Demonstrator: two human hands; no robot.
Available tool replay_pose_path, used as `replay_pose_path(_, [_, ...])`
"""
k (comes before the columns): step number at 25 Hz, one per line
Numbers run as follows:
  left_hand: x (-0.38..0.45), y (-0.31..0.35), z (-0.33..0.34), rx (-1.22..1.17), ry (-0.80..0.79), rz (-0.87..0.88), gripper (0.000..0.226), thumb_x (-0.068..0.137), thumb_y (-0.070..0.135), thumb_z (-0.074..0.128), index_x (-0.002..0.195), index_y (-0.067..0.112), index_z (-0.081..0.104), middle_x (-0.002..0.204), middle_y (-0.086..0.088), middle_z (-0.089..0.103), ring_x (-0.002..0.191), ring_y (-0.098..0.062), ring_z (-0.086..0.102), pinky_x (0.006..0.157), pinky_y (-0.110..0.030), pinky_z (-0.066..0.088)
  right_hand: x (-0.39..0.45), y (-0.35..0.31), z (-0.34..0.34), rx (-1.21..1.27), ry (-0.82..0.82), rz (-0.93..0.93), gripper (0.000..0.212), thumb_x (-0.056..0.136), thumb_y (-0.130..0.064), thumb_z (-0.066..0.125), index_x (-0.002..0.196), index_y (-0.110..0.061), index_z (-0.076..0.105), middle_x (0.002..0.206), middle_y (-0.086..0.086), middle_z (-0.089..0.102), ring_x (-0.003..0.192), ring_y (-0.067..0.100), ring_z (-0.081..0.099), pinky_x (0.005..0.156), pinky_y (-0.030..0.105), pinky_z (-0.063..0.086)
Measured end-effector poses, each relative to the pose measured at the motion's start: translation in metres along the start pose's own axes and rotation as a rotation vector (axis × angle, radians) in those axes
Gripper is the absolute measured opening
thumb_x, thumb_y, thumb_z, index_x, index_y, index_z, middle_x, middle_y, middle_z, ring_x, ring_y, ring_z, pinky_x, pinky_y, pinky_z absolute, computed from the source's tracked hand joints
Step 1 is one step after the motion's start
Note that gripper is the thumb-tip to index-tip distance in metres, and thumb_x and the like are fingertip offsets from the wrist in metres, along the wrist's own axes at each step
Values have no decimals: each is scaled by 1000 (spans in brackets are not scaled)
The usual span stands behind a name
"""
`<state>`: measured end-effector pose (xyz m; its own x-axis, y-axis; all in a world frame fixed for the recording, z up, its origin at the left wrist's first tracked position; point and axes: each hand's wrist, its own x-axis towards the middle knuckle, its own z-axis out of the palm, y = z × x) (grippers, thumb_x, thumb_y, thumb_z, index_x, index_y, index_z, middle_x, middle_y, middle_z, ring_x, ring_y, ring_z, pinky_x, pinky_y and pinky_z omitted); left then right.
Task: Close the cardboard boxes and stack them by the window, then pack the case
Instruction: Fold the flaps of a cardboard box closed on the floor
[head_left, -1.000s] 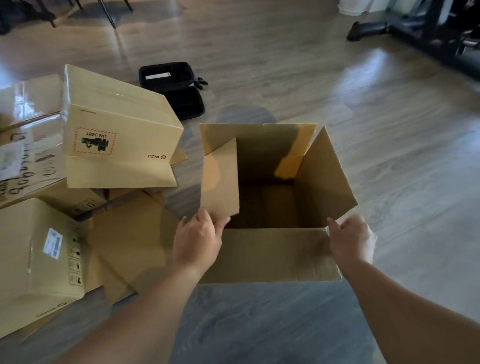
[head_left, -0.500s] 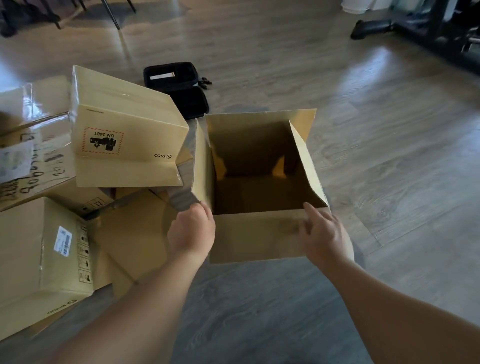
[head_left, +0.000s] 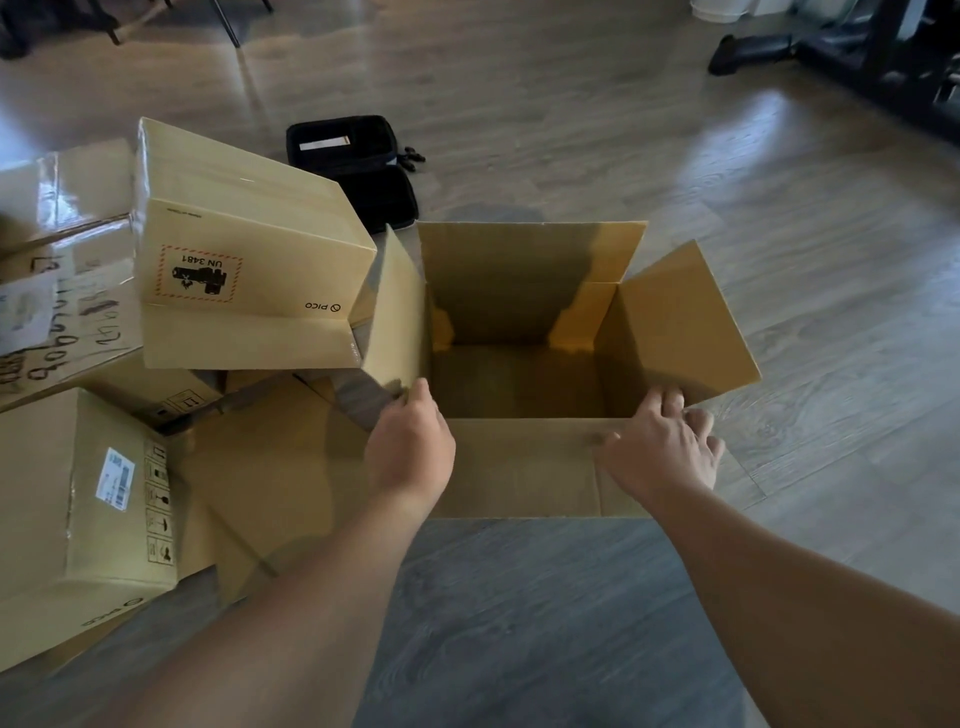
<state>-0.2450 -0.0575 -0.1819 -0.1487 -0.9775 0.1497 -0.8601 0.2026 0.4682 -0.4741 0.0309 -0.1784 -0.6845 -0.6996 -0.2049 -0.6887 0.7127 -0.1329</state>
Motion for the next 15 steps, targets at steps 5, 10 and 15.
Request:
replay_pose_path(5, [7,-13,0,499,-85,194,48,101,31,48,139,3,52,154,-17,41,139,-32,36,109,-44,37,0,3,12,-135,-64,-8,75,95,-60,30,158,-21,21,169,4,4,152,37,-5,116,57,10])
replay_pose_path(10, [14,-21,4,594,-242,91,64,99,51,39,142,3,50,156,-18,37,144,-35,30,116,-53,22,9,11,16,-111,-97,-81,69,96,-61,30,157,-29,21,167,13,9,154,33,5,120,56,14])
replay_pose_path(15, [15,-29,15,164,-456,-20,72,105,44,40,155,-1,18,163,-21,17,151,-34,18,116,-43,33,18,24,19,-63,-86,-88,72,96,-65,35,157,-28,22,166,6,16,151,31,19,117,59,25])
